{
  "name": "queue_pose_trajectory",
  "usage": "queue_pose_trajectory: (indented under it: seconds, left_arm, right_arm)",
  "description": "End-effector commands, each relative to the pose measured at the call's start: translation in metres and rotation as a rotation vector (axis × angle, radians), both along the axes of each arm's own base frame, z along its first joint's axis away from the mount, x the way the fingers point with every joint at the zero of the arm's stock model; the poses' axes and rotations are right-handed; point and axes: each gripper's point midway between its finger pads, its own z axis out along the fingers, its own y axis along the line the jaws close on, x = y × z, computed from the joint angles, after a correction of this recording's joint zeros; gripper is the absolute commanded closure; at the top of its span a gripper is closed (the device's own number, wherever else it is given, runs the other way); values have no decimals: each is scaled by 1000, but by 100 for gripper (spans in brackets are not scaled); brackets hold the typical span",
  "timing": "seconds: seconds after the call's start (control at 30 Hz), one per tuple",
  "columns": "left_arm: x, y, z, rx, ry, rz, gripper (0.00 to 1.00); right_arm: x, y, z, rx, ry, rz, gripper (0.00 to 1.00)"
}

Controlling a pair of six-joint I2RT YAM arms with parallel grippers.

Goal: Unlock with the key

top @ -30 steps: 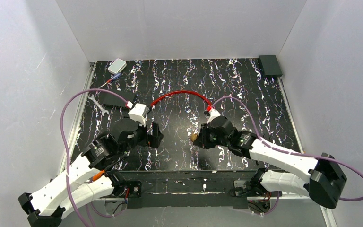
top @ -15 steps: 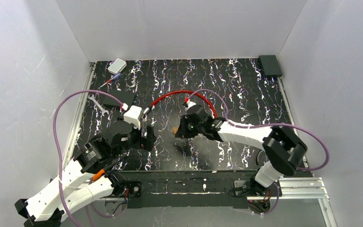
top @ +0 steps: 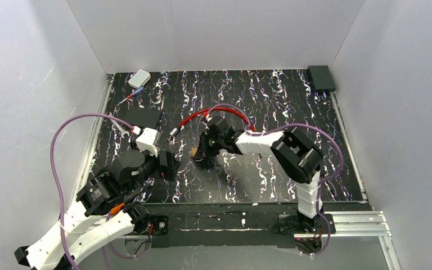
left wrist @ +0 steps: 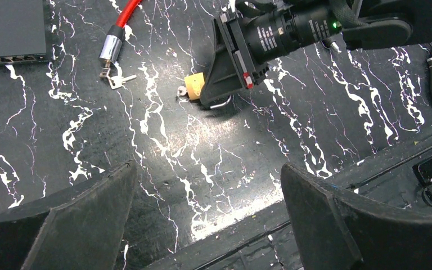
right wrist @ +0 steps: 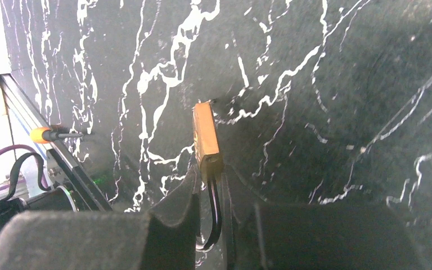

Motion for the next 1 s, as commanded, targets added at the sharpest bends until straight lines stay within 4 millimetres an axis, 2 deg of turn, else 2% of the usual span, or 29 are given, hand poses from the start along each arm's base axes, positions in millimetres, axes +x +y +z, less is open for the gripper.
queue_pose_trajectory:
  seconds: [0.0, 0.1, 0.23, 0.4, 0.53, 0.63, 0.7, 0.8, 0.93, 0.97]
  left_arm:
    - [3, 2, 0, 14, -17, 5, 2]
    - [3, 3, 1, 13, -24, 9, 2]
    - [3, 3, 2, 8, -29, 11, 2]
    - [3, 2, 1, 10, -26, 6, 2]
    - [3, 2, 2, 7, -35, 0, 2]
    - [3, 2, 3, -3, -49, -2, 2]
    - [3, 1, 3, -8, -58, -9, 2]
    - [4, 2, 4, -12, -71, -2, 2]
    - [5, 6, 5, -17, -89, 12, 2]
    - [5, 8, 5, -23, -100, 23, 2]
  right_arm:
    - [22, 9, 21, 125, 1, 38, 77]
    - [25, 2, 16, 121, 15, 51, 61]
    - [27, -6, 18, 94, 8, 66, 34]
    - [36, -25, 28, 20, -30, 48, 24]
    - [46, -43, 44, -43, -72, 20, 18]
    - [53, -55, 66, -103, -143, 8, 12]
    - [58, -65, 88, -132, -202, -11, 7]
    - [63, -83, 131, -141, -312, -87, 2]
    - [64, -113, 176, -122, -460, -209, 2]
    - [62, -132, 194, -117, -526, -278, 2]
